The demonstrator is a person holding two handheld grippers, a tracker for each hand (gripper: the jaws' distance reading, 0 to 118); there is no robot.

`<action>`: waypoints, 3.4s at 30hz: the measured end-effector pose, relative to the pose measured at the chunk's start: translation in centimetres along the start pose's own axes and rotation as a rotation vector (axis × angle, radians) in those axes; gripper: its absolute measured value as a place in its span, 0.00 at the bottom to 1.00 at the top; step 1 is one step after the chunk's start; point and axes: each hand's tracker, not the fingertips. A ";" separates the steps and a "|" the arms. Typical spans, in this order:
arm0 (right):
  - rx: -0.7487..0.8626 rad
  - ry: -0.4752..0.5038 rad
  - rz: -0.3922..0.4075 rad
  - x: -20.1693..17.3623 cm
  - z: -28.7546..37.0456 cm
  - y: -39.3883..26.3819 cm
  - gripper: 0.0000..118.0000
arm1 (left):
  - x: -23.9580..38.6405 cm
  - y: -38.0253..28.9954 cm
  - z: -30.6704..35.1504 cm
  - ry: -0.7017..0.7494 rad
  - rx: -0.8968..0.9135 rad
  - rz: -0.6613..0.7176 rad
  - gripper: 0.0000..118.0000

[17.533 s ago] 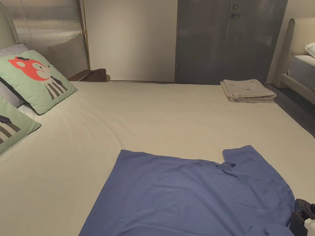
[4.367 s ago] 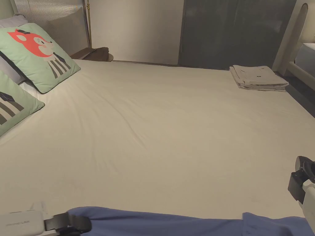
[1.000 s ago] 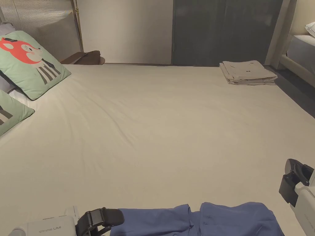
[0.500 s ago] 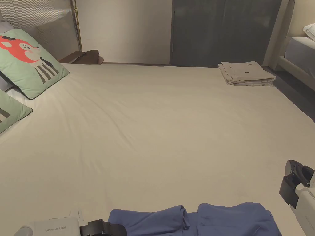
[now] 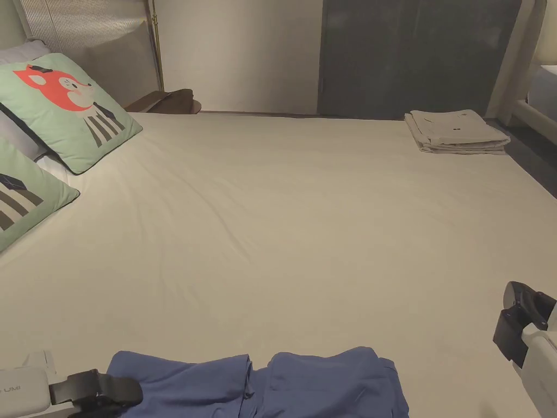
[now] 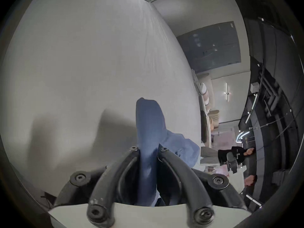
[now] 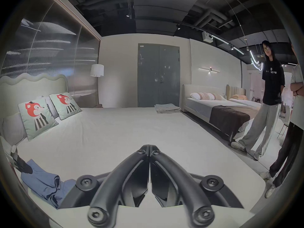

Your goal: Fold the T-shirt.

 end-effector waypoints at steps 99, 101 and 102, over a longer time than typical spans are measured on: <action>-0.821 0.449 0.050 -5.0 -9.8 -9.4 0.00 | 3.4 -3.1 -15.0 -0.314 -0.247 -0.067 0.92; -0.824 0.453 0.038 -4.8 -9.8 -9.5 0.00 | 3.3 -3.2 -16.1 -0.282 -0.260 -0.080 0.92; -0.825 0.454 0.033 -4.8 -9.8 -9.5 0.00 | 6.0 -5.2 -15.6 -0.268 -0.271 -0.083 0.92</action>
